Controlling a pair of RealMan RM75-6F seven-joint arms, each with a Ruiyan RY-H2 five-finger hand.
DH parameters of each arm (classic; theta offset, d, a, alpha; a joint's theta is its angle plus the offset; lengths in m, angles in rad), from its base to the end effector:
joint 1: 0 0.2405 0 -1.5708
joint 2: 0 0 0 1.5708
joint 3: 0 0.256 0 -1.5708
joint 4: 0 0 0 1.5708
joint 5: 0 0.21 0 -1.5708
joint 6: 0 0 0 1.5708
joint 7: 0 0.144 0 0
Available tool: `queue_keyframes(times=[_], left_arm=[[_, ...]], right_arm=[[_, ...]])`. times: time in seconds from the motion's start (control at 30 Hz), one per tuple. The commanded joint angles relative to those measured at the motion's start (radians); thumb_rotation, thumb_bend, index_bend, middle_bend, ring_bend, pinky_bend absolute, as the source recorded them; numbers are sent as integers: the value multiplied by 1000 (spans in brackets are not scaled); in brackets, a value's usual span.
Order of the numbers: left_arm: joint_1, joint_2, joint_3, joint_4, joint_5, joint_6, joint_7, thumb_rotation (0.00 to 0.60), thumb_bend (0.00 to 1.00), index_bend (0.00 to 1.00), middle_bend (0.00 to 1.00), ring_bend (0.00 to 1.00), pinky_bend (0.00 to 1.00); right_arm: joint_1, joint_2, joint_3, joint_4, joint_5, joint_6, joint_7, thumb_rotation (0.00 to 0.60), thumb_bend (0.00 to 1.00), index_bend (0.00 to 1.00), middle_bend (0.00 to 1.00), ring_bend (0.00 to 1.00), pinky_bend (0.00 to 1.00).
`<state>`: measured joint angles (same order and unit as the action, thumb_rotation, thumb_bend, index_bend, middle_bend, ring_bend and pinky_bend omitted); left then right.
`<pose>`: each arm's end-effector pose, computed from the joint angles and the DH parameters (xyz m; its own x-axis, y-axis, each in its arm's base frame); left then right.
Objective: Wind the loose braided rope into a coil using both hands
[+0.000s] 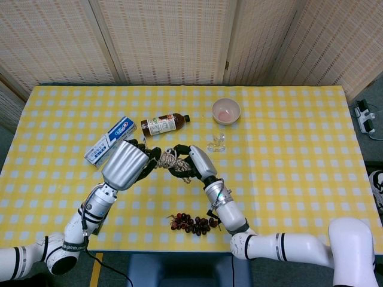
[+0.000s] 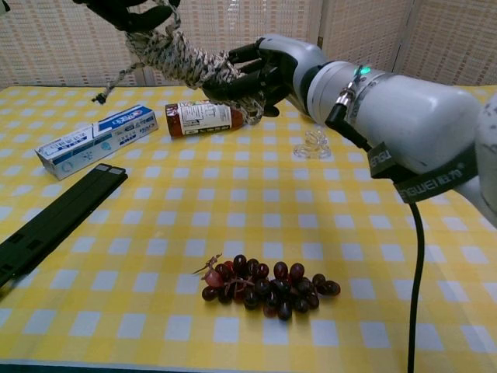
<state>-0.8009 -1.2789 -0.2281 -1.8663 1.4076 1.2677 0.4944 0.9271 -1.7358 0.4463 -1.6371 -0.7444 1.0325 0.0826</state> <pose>-0.0429 0.3148 0.0966 0.3891 -0.2320 0.8915 0.6532 -0.6128 -0.4446 -0.0117 -0.3495 -0.0351 -0.4530 -0.4394 0.7757 -0.8456 -0.0638 -0.5299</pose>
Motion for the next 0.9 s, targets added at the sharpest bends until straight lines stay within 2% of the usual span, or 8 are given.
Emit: queue_keyframes(times=[0.03,0.2,0.47,0.9], left_arm=[[11,-24,5,-4,27,24,1,600,521,621,880,807,774],[25,-52,6,-3,35,45,15,600,520,623,880,807,774],[42,-56,-9,-40,-41,23,-1,600,521,624,880,808,774],[59,-25,-40,-74,-153,-34,-112,600,521,608,880,809,774]], right_arm=[[1,-38,23,21,0,36,6,600,658,1000,859,989,898],[-6,-100,59,46,-16,91,42,600,658,1000,859,989,898],[-29,-182,98,98,-110,155,145,600,658,1000,859,992,899],[-93,-198,135,118,-213,128,350,600,658,1000,860,989,899]])
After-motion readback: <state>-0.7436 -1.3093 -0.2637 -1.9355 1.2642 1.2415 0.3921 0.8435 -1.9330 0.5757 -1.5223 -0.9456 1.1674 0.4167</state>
